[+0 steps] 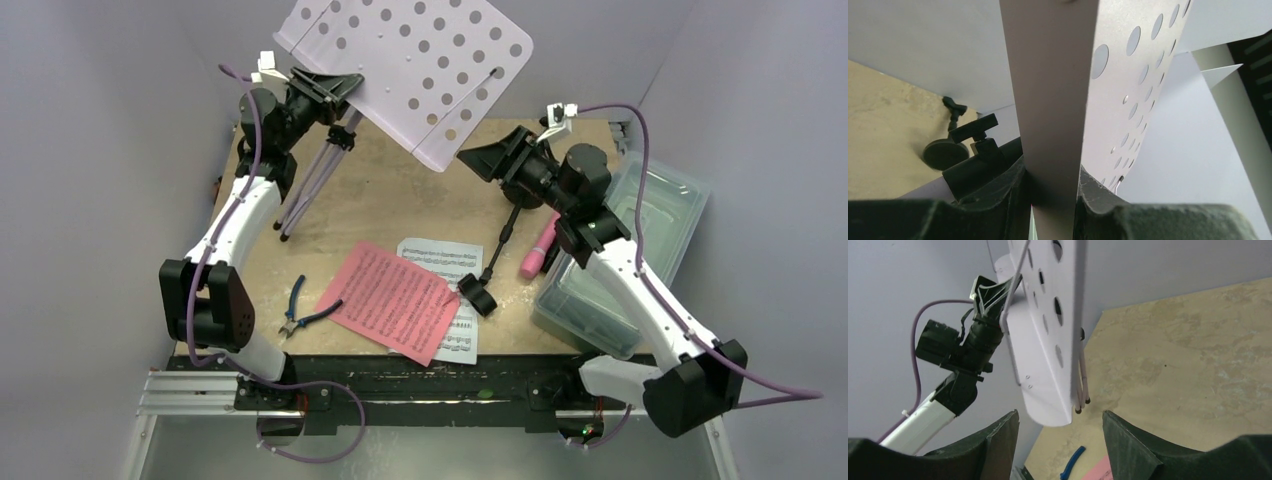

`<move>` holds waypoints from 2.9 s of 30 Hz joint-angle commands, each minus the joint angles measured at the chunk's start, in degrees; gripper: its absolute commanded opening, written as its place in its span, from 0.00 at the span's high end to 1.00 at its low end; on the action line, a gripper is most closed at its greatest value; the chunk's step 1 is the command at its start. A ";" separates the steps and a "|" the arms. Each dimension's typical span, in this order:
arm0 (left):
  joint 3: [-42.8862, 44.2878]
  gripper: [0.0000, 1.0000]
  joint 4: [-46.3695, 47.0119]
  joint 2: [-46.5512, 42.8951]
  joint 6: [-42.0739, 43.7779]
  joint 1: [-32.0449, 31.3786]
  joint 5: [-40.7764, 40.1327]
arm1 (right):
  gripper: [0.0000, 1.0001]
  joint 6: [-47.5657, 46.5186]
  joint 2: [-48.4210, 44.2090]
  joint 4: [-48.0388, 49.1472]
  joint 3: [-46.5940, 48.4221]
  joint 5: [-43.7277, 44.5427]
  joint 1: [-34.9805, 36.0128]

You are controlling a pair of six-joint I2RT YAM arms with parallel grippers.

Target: Set up the instrument practice props

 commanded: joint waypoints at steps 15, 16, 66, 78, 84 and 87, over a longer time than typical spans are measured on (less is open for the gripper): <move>-1.26 1.00 34.66 -5.37 -12.84 -0.54 0.46 | 0.45 6.12 16.90 25.05 12.30 -0.79 1.62; -1.48 1.00 35.29 -5.19 -13.05 -0.61 0.34 | 0.45 6.26 17.68 26.15 12.47 -0.78 2.13; -18.45 0.00 -1.34 -25.05 30.28 3.38 6.95 | 1.00 -17.64 31.98 17.46 58.50 -31.29 -7.59; -27.53 0.00 37.30 -19.35 -13.29 2.36 -2.64 | 1.00 -12.63 28.35 25.01 49.09 -30.61 -7.63; -22.35 0.13 23.42 -18.85 -11.03 -1.26 -6.82 | 1.00 -11.51 27.95 26.58 47.31 -30.56 -7.43; -21.51 0.32 19.58 -18.40 -10.73 -2.16 -10.63 | 1.00 -12.26 27.31 26.14 45.97 -30.17 -7.13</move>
